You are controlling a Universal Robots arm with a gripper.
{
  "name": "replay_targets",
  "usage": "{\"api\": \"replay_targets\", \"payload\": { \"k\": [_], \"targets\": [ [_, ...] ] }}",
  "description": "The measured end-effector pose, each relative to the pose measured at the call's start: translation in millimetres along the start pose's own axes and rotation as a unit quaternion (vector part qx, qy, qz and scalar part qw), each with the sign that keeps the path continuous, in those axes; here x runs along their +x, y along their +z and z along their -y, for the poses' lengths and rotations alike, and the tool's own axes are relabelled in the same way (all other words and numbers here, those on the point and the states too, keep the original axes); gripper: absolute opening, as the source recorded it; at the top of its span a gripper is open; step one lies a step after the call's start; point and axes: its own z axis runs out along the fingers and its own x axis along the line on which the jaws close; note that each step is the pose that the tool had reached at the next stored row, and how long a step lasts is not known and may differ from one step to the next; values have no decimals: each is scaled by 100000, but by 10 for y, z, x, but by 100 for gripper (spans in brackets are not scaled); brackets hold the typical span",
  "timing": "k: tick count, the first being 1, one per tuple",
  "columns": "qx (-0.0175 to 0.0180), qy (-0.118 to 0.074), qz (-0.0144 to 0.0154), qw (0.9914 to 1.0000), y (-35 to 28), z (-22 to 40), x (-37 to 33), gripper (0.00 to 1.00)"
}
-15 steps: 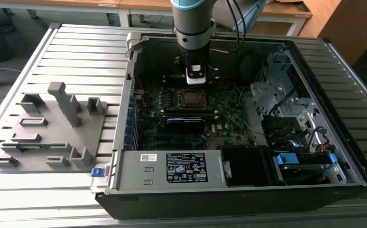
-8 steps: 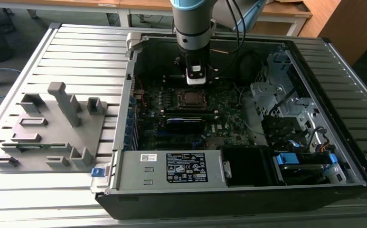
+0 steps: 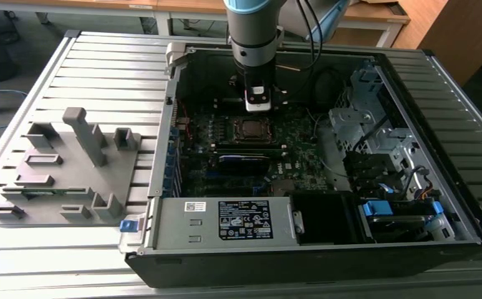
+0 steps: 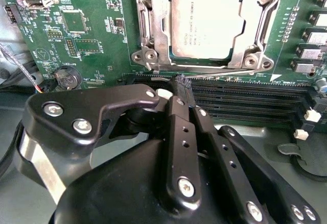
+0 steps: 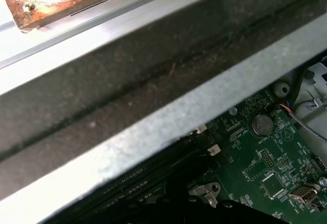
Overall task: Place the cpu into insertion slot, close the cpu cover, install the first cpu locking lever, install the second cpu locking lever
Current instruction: 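Install the first cpu locking lever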
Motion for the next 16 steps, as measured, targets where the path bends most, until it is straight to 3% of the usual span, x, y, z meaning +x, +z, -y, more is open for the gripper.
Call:
{"api": "replay_targets", "payload": {
  "k": [16],
  "targets": [
    [25,-7,17,100000,3,-3,-22,11]
  ]
}}
